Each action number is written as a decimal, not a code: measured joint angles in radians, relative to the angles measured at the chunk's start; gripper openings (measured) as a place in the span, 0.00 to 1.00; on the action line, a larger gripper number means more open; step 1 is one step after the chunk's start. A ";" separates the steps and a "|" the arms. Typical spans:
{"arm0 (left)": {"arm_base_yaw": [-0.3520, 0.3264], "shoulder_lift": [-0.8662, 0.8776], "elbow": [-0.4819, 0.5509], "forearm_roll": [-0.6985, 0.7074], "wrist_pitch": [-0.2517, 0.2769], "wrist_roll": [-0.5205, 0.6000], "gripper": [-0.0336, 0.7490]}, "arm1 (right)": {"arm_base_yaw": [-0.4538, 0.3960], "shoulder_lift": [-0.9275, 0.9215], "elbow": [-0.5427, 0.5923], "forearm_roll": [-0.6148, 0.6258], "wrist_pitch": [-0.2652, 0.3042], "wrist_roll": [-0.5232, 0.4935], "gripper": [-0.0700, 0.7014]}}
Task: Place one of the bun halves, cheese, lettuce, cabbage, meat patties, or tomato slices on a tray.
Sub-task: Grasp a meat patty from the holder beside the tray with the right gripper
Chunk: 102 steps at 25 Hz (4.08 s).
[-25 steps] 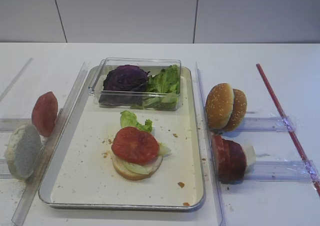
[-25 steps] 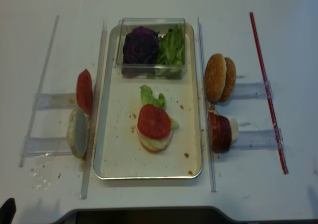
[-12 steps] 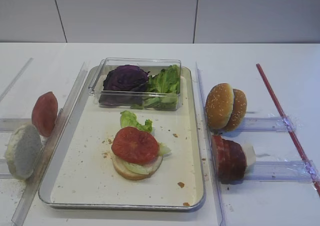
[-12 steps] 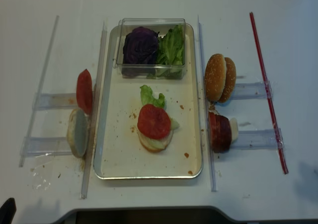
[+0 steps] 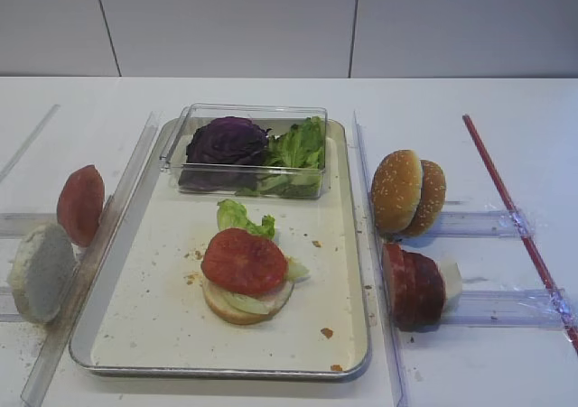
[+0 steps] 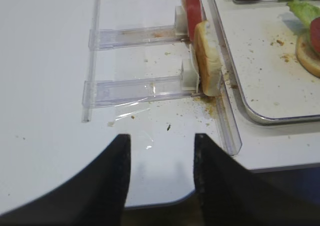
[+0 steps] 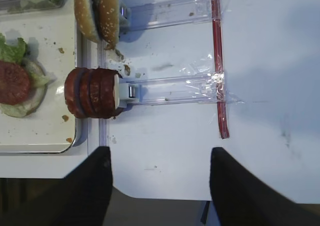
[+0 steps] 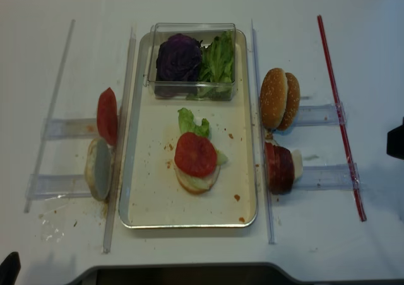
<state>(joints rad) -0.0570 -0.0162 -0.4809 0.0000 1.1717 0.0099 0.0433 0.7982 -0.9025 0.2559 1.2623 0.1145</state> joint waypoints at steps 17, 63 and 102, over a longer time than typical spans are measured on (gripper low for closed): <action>0.000 0.000 0.000 0.000 0.000 0.000 0.41 | 0.015 0.155 -0.034 0.129 -0.007 0.000 0.67; 0.000 0.000 0.000 0.000 0.002 0.000 0.41 | 0.630 0.820 -0.284 -0.136 -0.148 0.363 0.67; 0.000 0.000 0.000 0.000 0.002 0.000 0.41 | 0.630 0.901 -0.290 -0.171 -0.165 0.366 0.60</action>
<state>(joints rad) -0.0570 -0.0162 -0.4809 0.0000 1.1735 0.0099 0.6732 1.6995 -1.1921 0.0847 1.0976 0.4800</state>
